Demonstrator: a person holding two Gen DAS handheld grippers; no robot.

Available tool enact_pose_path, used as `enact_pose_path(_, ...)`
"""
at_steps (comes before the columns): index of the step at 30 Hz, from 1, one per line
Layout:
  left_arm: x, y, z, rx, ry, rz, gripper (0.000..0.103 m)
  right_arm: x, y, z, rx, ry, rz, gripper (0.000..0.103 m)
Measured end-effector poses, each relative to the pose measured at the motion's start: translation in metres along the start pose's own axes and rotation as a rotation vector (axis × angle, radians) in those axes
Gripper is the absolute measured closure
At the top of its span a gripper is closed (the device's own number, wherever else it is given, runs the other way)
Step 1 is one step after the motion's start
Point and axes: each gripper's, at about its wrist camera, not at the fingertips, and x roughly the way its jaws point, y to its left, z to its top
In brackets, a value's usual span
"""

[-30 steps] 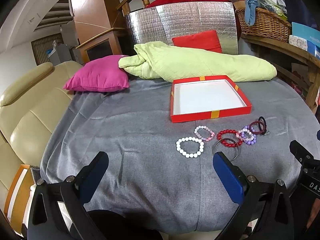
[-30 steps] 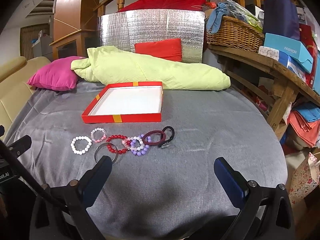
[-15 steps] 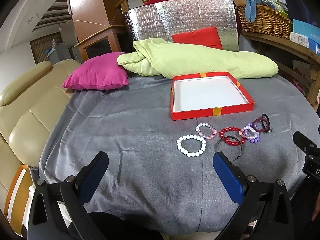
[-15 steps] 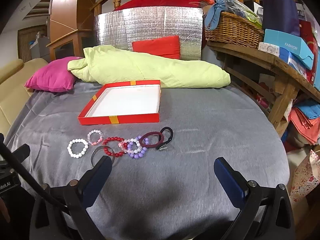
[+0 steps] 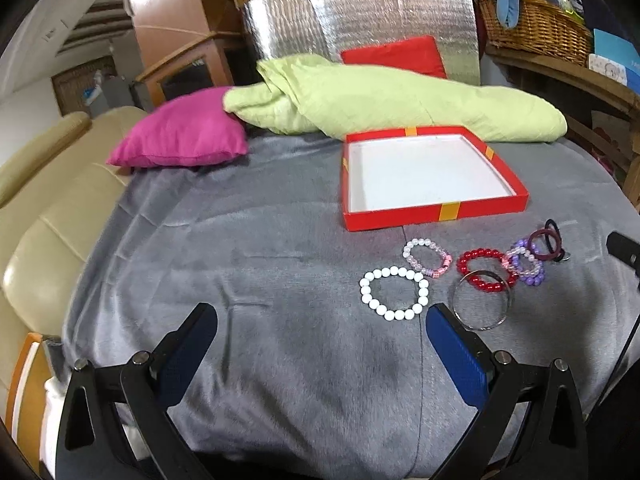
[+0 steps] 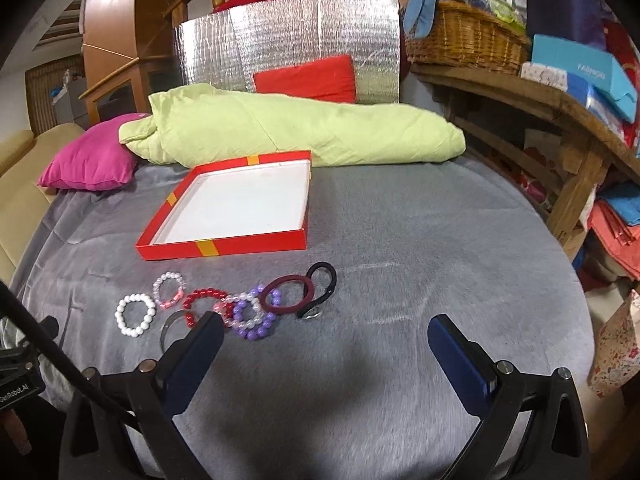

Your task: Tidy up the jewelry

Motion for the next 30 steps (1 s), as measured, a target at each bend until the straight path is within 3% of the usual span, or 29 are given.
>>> enact_pose_path(5, 0.051, 0.010, 0.012, 0.021, 0.059, -0.108, 0.000, 0.044, -0.033, 0.016, 0.126, 0.138, 0.128, 0.008)
enact_pose_path(8, 0.072, 0.016, 0.019, -0.005, 0.102, -0.170, 0.000, 0.068, -0.045, 0.022, 0.204, 0.188, 0.188, 0.020)
enact_pose_path(10, 0.087, 0.018, 0.023, -0.030, 0.122, -0.219, 0.000, 0.087, -0.048, 0.027, 0.241, 0.236, 0.224, 0.034)
enact_pose_path(15, 0.102, 0.015, 0.026, -0.056, 0.174, -0.292, 0.000, 0.124, -0.047, 0.037, 0.278, 0.317, 0.225, 0.049)
enact_pose_path(19, 0.112, 0.013, 0.031, -0.032, 0.204, -0.327, 0.001, 0.148, -0.045, 0.035, 0.276, 0.381, 0.224, 0.071)
enact_pose_path(22, 0.125, 0.004, 0.041, -0.026, 0.222, -0.397, 0.004, 0.152, -0.045, 0.035, 0.270, 0.382, 0.199, 0.090)
enact_pose_path(25, 0.143, -0.007, 0.048, 0.009, 0.259, -0.422, 0.018, 0.150, -0.046, 0.037, 0.280, 0.358, 0.211, 0.096)
enact_pose_path(27, 0.154, -0.016, 0.051, 0.033, 0.290, -0.444, 0.040, 0.148, -0.048, 0.038, 0.279, 0.346, 0.207, 0.096)
enact_pose_path(28, 0.159, -0.021, 0.053, 0.046, 0.308, -0.456, 0.043, 0.147, -0.050, 0.040, 0.284, 0.335, 0.210, 0.096)
enact_pose_path(30, 0.167, -0.028, 0.054, 0.066, 0.326, -0.461, 0.059, 0.143, -0.053, 0.043, 0.298, 0.306, 0.227, 0.096)
